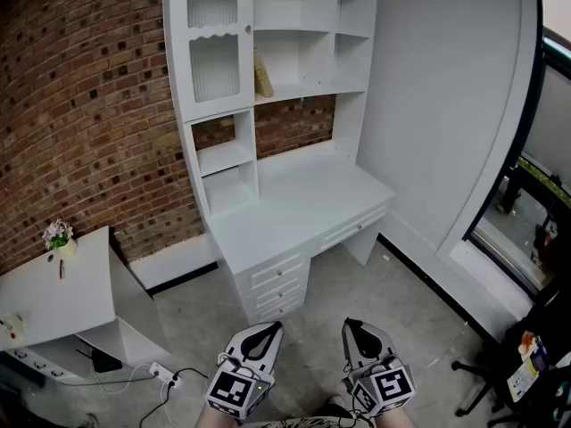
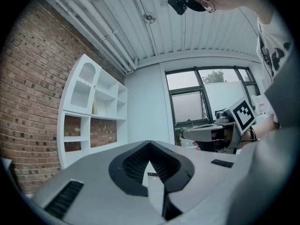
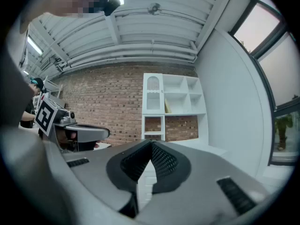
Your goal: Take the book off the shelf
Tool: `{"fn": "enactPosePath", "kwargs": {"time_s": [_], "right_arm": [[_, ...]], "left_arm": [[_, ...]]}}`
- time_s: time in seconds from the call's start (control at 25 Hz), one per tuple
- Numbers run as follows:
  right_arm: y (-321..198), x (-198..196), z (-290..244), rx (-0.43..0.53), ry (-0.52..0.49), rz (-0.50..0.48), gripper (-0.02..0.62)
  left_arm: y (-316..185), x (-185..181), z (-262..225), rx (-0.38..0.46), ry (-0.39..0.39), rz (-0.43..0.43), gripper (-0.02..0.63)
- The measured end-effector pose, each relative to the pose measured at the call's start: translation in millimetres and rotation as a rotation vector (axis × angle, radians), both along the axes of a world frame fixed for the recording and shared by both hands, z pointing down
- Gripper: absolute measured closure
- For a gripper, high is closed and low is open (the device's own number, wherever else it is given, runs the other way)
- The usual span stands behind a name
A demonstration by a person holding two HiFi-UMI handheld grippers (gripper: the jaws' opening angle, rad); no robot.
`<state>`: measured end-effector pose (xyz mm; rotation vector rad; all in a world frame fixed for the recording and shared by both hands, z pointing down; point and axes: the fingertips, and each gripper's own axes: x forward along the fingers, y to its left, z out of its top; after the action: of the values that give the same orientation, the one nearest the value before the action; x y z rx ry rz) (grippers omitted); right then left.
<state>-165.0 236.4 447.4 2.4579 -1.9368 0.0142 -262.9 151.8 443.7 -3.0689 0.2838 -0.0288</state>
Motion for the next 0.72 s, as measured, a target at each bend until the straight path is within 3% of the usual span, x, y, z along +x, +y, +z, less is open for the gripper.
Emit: {"fn": "enactPosePath", "kwargs": {"time_s": [0.36, 0.72], "right_arm": [[1, -4, 4, -0.013, -0.013, -0.01, 0.592], [-6, -12, 13, -0.05, -0.019, -0.059, 0.591]], "left_arm": [[-2, -1, 2, 0.018, 0.023, 0.014, 0.594], [-6, 0, 5, -0.027, 0.021, 0.01, 0.594]]}}
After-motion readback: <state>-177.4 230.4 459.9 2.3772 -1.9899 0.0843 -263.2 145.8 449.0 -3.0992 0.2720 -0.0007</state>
